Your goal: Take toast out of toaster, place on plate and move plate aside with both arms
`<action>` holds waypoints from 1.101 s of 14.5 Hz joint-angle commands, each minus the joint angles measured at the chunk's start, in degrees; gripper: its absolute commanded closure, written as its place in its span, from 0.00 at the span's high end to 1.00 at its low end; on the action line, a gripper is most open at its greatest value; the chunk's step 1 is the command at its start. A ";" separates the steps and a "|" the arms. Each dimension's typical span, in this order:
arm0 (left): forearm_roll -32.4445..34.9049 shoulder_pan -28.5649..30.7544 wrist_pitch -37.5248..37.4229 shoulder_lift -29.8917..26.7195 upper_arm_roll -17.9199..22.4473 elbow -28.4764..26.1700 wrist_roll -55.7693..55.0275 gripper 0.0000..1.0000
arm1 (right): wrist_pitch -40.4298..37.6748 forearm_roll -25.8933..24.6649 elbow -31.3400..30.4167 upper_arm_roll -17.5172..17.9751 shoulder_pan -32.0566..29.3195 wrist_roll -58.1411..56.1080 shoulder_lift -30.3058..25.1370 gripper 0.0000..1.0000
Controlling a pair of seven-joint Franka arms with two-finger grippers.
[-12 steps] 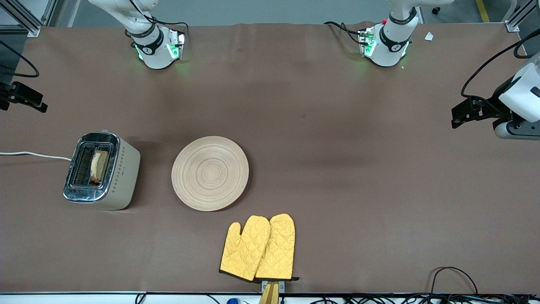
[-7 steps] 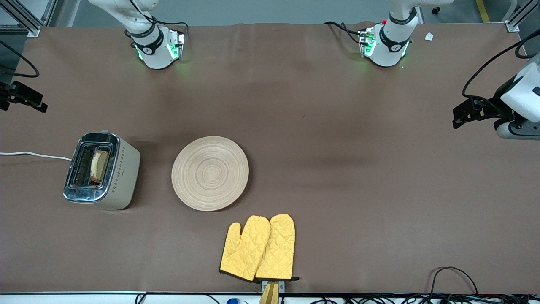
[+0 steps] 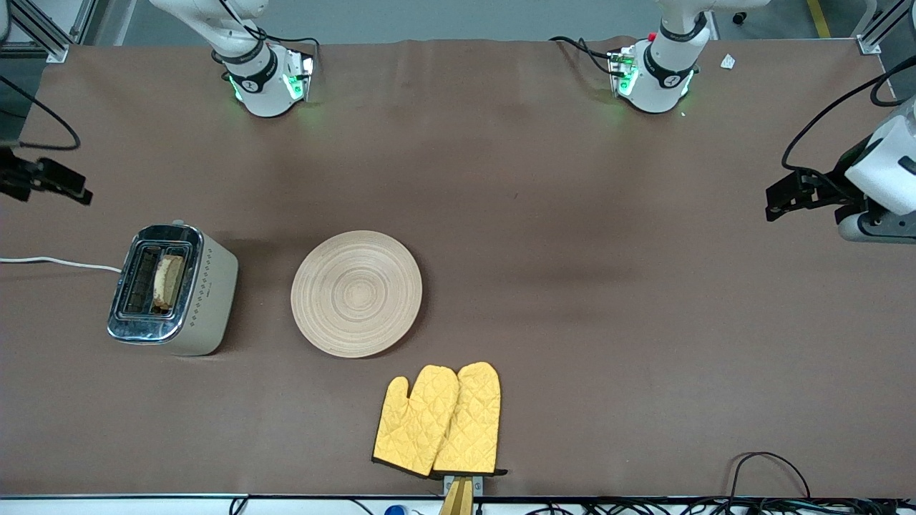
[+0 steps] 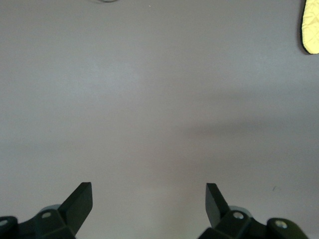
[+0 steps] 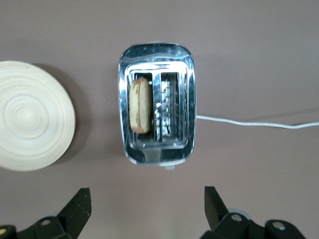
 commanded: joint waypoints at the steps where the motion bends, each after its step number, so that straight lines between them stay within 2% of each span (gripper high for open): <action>1: -0.89 -0.29 -0.37 0.59 0.28 0.57 -0.05 1.00 | 5.63 0.99 -4.60 0.41 -1.00 -0.22 1.61 1.00; 9: -0.45 -0.29 -0.46 0.07 0.20 0.75 0.12 1.00 | 18.03 0.99 -4.87 0.50 1.99 0.13 12.69 1.00; 13: -0.54 -0.56 -0.46 -0.02 0.02 0.75 -0.23 1.00 | 18.66 0.46 -4.95 0.41 1.82 0.13 16.21 1.00; 16: -0.45 -0.30 -0.46 -0.02 0.02 0.75 0.29 1.00 | 18.83 0.46 -7.23 0.50 1.99 0.13 16.39 0.98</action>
